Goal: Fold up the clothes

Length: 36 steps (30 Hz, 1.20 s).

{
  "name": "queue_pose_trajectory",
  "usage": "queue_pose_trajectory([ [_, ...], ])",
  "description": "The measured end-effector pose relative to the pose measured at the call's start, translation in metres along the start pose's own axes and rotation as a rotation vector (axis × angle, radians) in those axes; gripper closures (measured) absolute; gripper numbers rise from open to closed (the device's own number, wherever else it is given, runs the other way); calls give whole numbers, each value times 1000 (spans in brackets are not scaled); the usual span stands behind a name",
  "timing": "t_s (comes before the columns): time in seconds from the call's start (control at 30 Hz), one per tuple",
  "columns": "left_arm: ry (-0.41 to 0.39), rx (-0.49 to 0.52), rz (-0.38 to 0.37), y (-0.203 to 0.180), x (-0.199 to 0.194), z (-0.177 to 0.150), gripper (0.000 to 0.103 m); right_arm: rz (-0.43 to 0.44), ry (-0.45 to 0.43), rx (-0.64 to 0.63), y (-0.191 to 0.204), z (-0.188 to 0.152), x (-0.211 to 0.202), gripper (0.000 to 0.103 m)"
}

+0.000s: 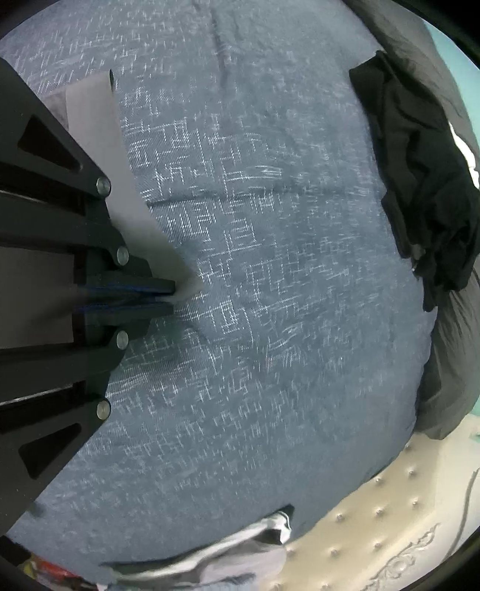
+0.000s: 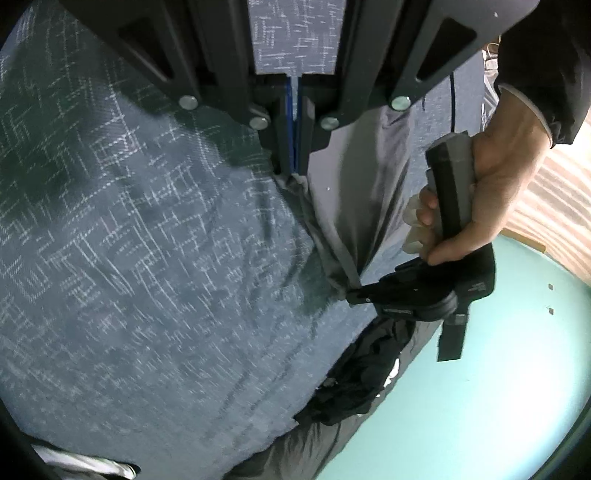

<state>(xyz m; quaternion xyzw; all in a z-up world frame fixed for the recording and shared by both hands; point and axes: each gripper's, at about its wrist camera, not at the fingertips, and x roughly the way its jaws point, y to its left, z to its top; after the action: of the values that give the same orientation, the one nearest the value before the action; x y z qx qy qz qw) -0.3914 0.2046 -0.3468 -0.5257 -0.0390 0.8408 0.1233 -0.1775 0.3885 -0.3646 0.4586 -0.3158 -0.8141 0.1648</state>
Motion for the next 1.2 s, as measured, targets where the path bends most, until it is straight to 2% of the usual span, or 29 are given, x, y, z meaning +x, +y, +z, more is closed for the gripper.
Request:
queue_pose_trajectory([
  [0.13,-46,-26,-53,21,-29,2,64,-3,9,6,-1,0,3,102],
  [0.23,-87,-53,-98,39,-55,3,60,-5,12,13,-3,1,1,102],
  [0.3,-115,-62,-84,59,-73,-8,57,-5,15,24,-6,2,1,102],
  [0.5,-135,-158,-12,134,-94,-62,57,-7,21,39,-8,4,0,102],
  [0.63,-145,-275,-40,174,-89,-93,57,-16,25,31,-5,3,2,102],
  [0.83,-159,-311,-125,180,-72,-110,57,-54,30,51,-9,3,8,101],
  [0.97,-182,-321,-190,178,-65,-115,57,-83,-8,94,-19,3,-3,100],
  [1.1,-198,-303,-218,170,-63,-120,57,-82,-70,68,-19,14,-14,99],
  [1.2,-196,-290,-221,168,-60,-121,57,-47,-72,76,-20,22,-11,98],
])
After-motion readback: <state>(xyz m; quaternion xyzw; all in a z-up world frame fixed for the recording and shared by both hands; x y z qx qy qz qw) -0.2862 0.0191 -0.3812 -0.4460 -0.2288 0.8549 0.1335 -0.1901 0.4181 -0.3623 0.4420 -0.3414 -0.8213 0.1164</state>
